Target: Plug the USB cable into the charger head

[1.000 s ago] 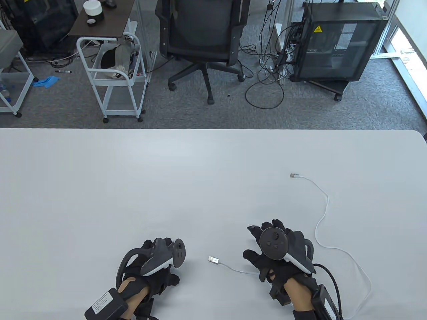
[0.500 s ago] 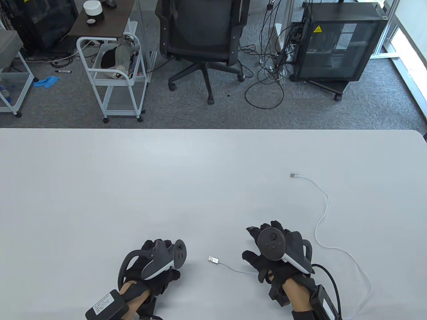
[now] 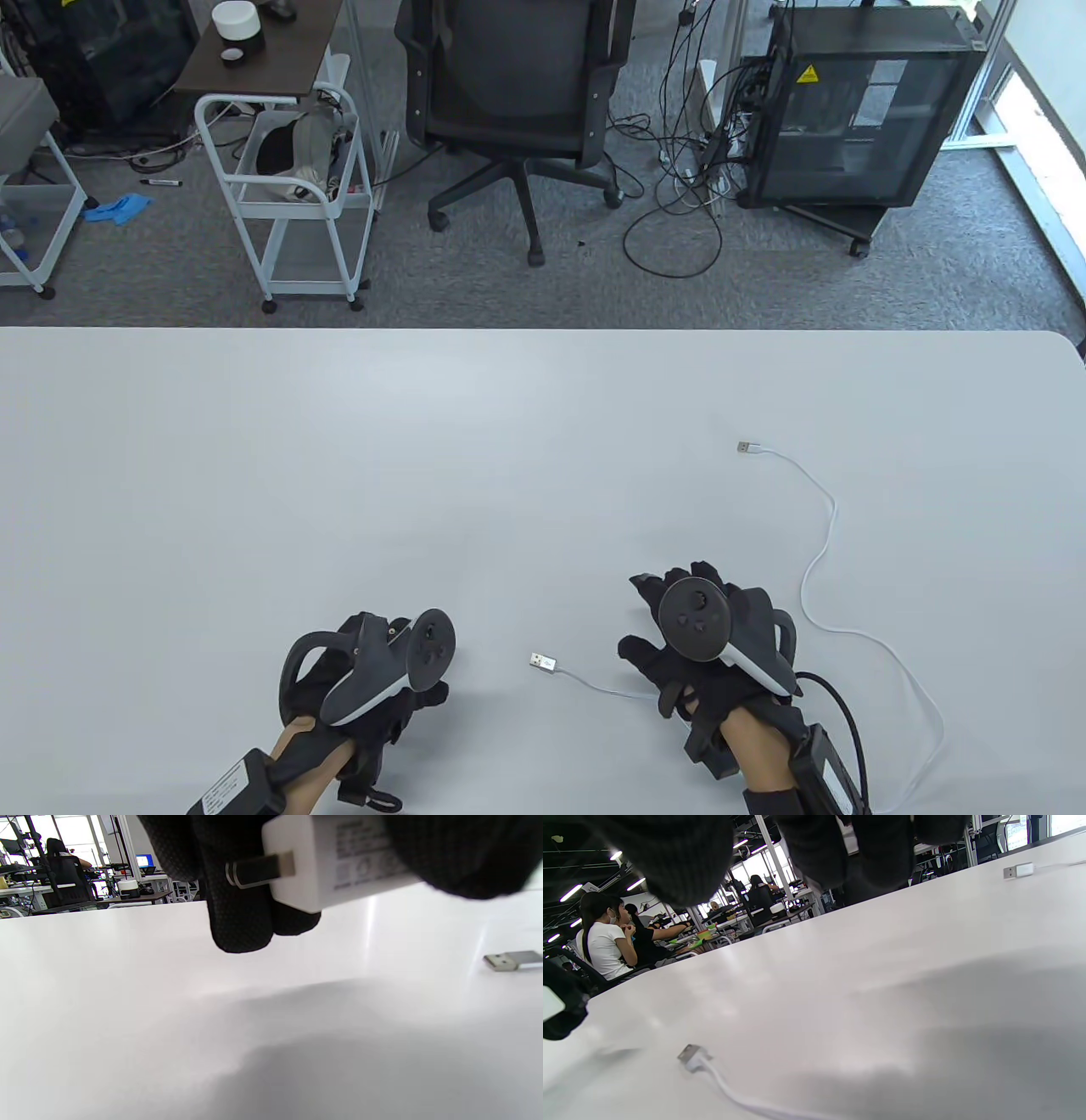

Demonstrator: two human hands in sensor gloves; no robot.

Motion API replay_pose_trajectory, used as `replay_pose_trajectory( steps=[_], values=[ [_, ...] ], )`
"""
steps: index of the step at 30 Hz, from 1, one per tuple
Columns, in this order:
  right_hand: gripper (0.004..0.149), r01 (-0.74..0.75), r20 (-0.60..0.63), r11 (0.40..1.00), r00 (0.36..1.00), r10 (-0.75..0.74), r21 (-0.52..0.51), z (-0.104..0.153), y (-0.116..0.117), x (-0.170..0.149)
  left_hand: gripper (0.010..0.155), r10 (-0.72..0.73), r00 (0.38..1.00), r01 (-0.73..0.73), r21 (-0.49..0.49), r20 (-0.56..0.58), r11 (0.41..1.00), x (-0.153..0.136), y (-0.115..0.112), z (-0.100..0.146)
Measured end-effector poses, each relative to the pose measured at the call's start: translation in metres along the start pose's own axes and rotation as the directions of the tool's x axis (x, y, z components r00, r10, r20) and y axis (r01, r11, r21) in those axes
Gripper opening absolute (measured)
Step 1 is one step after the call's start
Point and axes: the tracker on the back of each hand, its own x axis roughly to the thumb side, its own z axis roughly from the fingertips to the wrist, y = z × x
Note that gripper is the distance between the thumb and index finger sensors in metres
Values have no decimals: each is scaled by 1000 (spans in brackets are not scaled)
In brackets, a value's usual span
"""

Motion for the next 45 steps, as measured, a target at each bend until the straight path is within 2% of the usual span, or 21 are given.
replay_pose_trajectory(
  steps=[14,26,31,36,45],
  values=[
    [87,48,3,998,999,-48,35,-4,7,-1,76,-21,999,23,-51,26,998,1,-1,3],
    [88,87,217,996,972,-92,33,1,23,66,76,-51,997,55,-76,63,996,9,-6,3],
    [87,102,231,994,967,-108,38,2,27,73,76,-60,996,66,-90,69,994,9,-7,3],
    [88,60,220,997,973,-68,44,-1,36,71,76,-58,996,64,-91,69,994,7,-3,4],
    [83,-160,188,976,973,131,146,-8,77,76,76,-68,994,76,-105,82,992,11,-5,5]
  ],
)
